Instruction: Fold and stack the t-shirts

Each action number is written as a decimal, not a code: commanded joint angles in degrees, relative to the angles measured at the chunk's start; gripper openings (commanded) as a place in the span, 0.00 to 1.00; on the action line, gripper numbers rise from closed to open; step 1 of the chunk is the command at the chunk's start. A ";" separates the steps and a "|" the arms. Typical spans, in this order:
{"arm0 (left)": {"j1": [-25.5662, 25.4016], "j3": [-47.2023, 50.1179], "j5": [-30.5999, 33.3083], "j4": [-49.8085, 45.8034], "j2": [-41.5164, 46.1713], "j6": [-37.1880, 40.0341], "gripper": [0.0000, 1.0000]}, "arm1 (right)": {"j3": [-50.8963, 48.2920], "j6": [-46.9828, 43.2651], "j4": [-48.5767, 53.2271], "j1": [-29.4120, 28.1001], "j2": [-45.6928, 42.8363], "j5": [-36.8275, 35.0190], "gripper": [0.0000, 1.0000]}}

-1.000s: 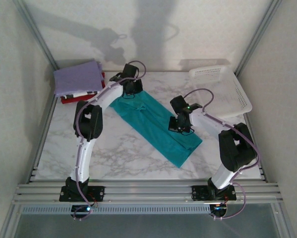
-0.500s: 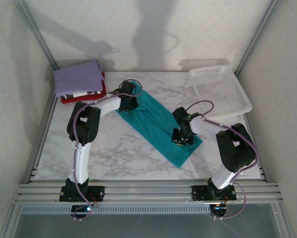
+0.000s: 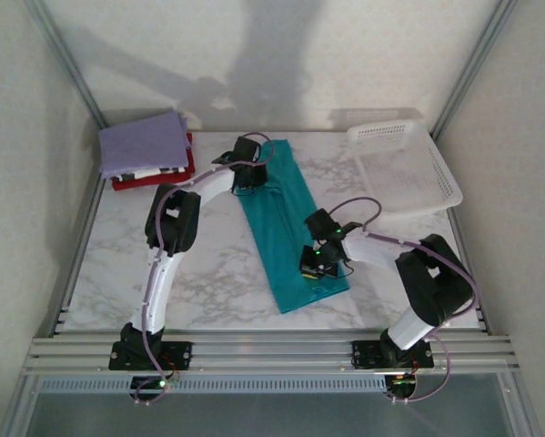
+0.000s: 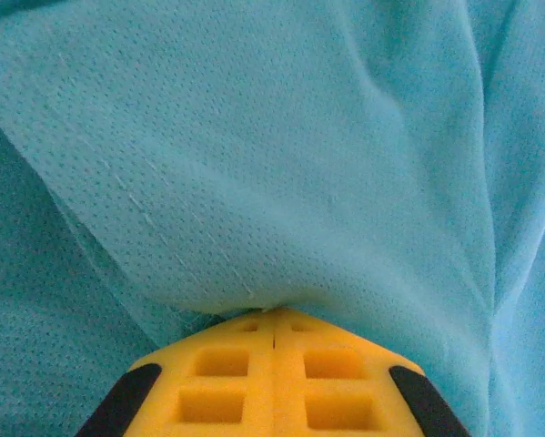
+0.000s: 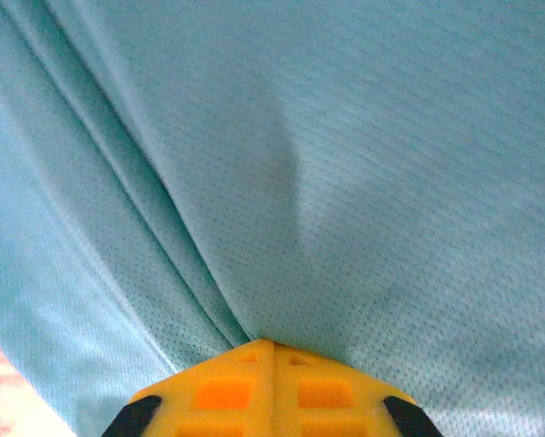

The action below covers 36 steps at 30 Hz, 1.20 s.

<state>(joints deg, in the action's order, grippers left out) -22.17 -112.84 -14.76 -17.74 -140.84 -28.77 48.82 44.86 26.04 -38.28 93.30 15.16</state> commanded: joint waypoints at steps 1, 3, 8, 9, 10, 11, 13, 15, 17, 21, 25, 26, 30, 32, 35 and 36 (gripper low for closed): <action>-0.68 -6.39 -1.47 -6.16 -2.36 2.73 0.04 | 4.39 3.70 2.22 -3.64 2.58 0.10 0.01; -0.59 -6.81 -0.21 -6.85 -0.66 3.19 0.08 | 6.28 4.33 3.14 -4.19 0.92 -2.06 0.07; -0.67 0.49 1.82 -5.86 8.19 3.67 0.24 | 8.17 3.05 8.85 -4.25 -5.24 -7.36 0.19; -0.80 3.20 2.06 -4.99 10.55 3.66 0.26 | 8.43 2.13 10.61 -4.24 -6.57 -8.11 0.21; -0.99 6.76 2.31 -3.80 13.64 3.48 0.28 | 8.57 1.28 12.16 -4.21 -7.55 -8.92 0.23; -1.31 10.47 2.15 -2.71 16.79 3.25 0.29 | 8.58 0.50 13.77 -4.13 -8.54 -9.84 0.25; -2.01 16.89 2.74 -1.75 21.88 2.72 0.31 | 7.82 -1.40 16.61 -2.96 -10.62 -11.61 0.29; -2.69 22.60 2.25 -0.67 25.85 1.15 0.31 | 6.11 -2.78 17.05 -1.22 -12.26 -11.87 0.26; -3.62 27.22 1.36 1.03 28.14 -0.29 0.22 | 3.53 -3.84 14.59 0.74 -12.88 -9.32 0.20; -5.44 33.40 1.07 4.35 29.49 -2.86 0.00 | 2.62 -3.14 11.34 1.28 -9.63 -4.42 0.05; -6.89 36.54 1.87 5.76 29.61 -3.91 0.00 | 0.08 -0.93 6.23 0.93 -5.80 -1.33 0.00; -6.99 37.25 2.08 5.89 29.89 -4.01 0.00 | -0.61 -0.41 5.03 0.82 -5.28 -0.61 0.00; -7.01 38.95 2.77 4.97 32.92 -3.83 0.00 | -1.43 0.67 2.67 -0.06 -2.63 1.82 0.00; -7.01 39.28 2.90 3.82 34.73 -3.44 0.00 | -0.62 0.46 2.69 -1.02 -0.40 2.60 0.00; -7.01 39.92 3.27 1.02 36.81 -2.46 0.00 | 0.93 0.42 2.47 -2.57 2.36 3.38 0.00; -7.01 40.49 3.41 0.43 37.62 -2.34 0.00 | 1.51 0.83 2.04 -3.35 2.88 3.71 0.00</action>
<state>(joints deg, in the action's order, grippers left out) -29.17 -73.67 -13.04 -14.68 -108.20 -31.73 48.84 44.40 29.19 -39.33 93.27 16.88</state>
